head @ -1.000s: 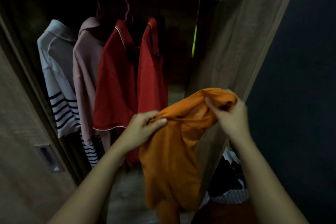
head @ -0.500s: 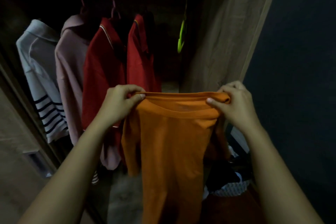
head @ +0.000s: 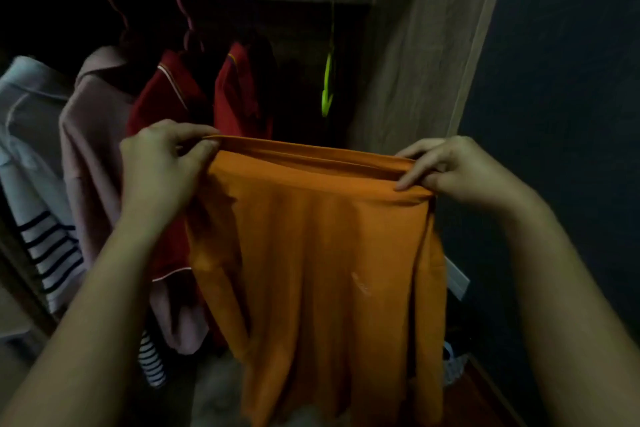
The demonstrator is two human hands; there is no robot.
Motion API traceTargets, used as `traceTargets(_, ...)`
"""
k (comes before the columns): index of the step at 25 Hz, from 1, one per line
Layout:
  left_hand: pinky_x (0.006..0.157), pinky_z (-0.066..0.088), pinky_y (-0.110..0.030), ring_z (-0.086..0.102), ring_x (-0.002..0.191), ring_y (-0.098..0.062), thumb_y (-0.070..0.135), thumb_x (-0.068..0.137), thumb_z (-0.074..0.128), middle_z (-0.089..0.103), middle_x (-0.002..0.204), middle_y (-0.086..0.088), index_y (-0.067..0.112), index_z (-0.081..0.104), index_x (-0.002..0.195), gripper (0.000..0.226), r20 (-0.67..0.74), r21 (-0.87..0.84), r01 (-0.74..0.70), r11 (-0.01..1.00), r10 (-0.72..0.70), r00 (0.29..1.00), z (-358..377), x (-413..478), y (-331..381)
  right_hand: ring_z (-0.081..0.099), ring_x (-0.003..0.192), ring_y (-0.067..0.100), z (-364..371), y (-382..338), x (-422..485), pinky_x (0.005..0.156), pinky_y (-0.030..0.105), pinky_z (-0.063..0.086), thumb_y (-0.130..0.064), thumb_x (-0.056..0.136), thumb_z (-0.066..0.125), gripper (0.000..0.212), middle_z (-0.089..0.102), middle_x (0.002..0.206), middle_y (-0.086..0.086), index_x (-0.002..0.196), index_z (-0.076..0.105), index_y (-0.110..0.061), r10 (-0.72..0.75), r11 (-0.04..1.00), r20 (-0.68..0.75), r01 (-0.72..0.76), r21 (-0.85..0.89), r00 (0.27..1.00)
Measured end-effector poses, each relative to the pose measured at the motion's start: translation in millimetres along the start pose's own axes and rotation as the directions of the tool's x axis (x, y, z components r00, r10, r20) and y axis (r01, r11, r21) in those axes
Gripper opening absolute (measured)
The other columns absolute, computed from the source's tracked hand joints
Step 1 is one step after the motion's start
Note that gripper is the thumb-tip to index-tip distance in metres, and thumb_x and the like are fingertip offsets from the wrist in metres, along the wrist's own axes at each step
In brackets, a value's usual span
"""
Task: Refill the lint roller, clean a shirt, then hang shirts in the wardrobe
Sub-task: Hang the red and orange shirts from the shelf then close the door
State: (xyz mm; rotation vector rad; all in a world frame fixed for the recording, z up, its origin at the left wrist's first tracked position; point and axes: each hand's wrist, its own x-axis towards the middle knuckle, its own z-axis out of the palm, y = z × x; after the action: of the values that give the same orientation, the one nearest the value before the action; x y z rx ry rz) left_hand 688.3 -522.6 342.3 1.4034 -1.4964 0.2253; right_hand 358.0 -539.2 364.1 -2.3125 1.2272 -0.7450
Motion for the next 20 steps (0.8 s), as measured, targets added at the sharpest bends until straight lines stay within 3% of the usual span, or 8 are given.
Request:
traceTargets(2, 0.071, 0.039, -0.013, 0.058, 0.086, -0.009, 0.016, 0.083, 0.066, 0.07, 0.099, -0.006, 0.017, 0.073, 0.1, 0.018, 0.1, 0.016, -0.026, 1.0, 0.025, 0.995, -6, 5, 8, 0.055, 0.11, 0.002, -5, 2, 13, 0.084, 0.017, 0.049, -0.001, 0.088, 0.052, 0.035, 0.056, 0.119, -0.015, 0.101, 0.068, -0.028, 0.013, 0.978, -0.007, -0.014, -0.209, 1.0)
traceTargets(4, 0.073, 0.039, -0.004, 0.059, 0.088, -0.005, 0.024, 0.082, 0.068, 0.068, 0.1, 0.002, 0.026, 0.07, 0.102, 0.019, 0.302, -0.057, -0.05, 0.997, 0.065, 0.951, -5, 5, 19, 0.057, 0.106, 0.002, -6, 2, 24, 0.079, 0.015, 0.051, -0.003, 0.09, 0.05, 0.035, 0.057, 0.122, -0.011, 0.112, 0.064, -0.026, 0.012, 0.978, -0.06, -0.025, -0.208, 0.998)
traceTargets(5, 0.078, 0.041, -0.006, 0.06, 0.092, -0.003, 0.031, 0.081, 0.068, 0.066, 0.103, 0.005, 0.03, 0.067, 0.105, 0.024, 0.362, -0.157, -0.025, 0.987, 0.081, 0.929, 2, 5, 26, 0.058, 0.1, 0.002, -5, 1, 30, 0.074, 0.015, 0.052, -0.002, 0.09, 0.048, 0.037, 0.057, 0.121, -0.009, 0.114, 0.063, -0.025, 0.02, 0.979, -0.079, -0.036, -0.202, 0.997)
traceTargets(9, 0.098, 0.046, -0.032, 0.055, 0.115, -0.01, 0.038, 0.083, 0.065, 0.058, 0.126, -0.001, 0.023, 0.055, 0.125, 0.045, 0.294, -0.594, 0.186, 0.783, -0.004, 0.956, 71, 63, 69, 0.055, 0.091, 0.007, 10, -5, 55, 0.064, 0.014, 0.044, 0.002, 0.085, 0.047, 0.042, 0.052, 0.117, -0.003, 0.119, 0.057, -0.021, 0.049, 0.956, -0.019, -0.053, -0.289, 0.999)
traceTargets(12, 0.108, 0.037, -0.042, 0.038, 0.134, -0.027, 0.042, 0.085, 0.06, 0.035, 0.148, -0.012, 0.013, 0.026, 0.146, 0.076, 0.397, -0.363, 0.383, 0.85, -0.231, 0.888, 138, 130, 91, 0.053, 0.094, 0.009, 21, -2, 68, 0.064, 0.014, 0.038, 0.002, 0.082, 0.052, 0.047, 0.047, 0.125, 0.001, 0.126, 0.051, -0.015, 0.083, 0.938, 0.037, -0.066, -0.34, 0.996)
traceTargets(14, 0.106, 0.038, -0.044, 0.038, 0.133, -0.032, 0.04, 0.089, 0.057, 0.033, 0.148, -0.016, 0.011, 0.017, 0.147, 0.076, 0.479, -0.208, 0.503, 0.839, -0.361, 0.8, 172, 149, 98, 0.052, 0.106, 0.013, 20, 2, 70, 0.074, 0.021, 0.044, 0.001, 0.08, 0.055, 0.056, 0.043, 0.134, 0.002, 0.134, 0.045, -0.014, 0.119, 0.926, -0.007, -0.114, -0.359, 0.993)
traceTargets(17, 0.088, 0.045, -0.029, 0.054, 0.115, -0.026, 0.031, 0.097, 0.044, 0.052, 0.13, -0.012, 0.007, 0.045, 0.13, 0.04, 0.422, -0.246, 0.536, 0.808, -0.409, 0.809, 191, 154, 106, 0.038, 0.13, 0.023, 16, 6, 67, 0.102, 0.036, 0.042, -0.003, 0.079, 0.056, 0.062, 0.038, 0.141, 0.001, 0.138, 0.04, -0.015, 0.13, 0.907, -0.05, -0.14, -0.398, 0.99)
traceTargets(20, 0.079, 0.041, -0.027, 0.056, 0.111, -0.024, 0.023, 0.101, 0.032, 0.057, 0.122, -0.011, 0.006, 0.055, 0.121, 0.035, 0.244, -0.258, 0.453, 0.853, -0.396, 0.885, 176, 154, 112, 0.031, 0.134, 0.027, 12, 12, 65, 0.11, 0.041, 0.033, -0.003, 0.082, 0.053, 0.062, 0.034, 0.146, 0.002, 0.14, 0.036, -0.016, 0.147, 0.904, -0.047, -0.154, -0.399, 0.988)
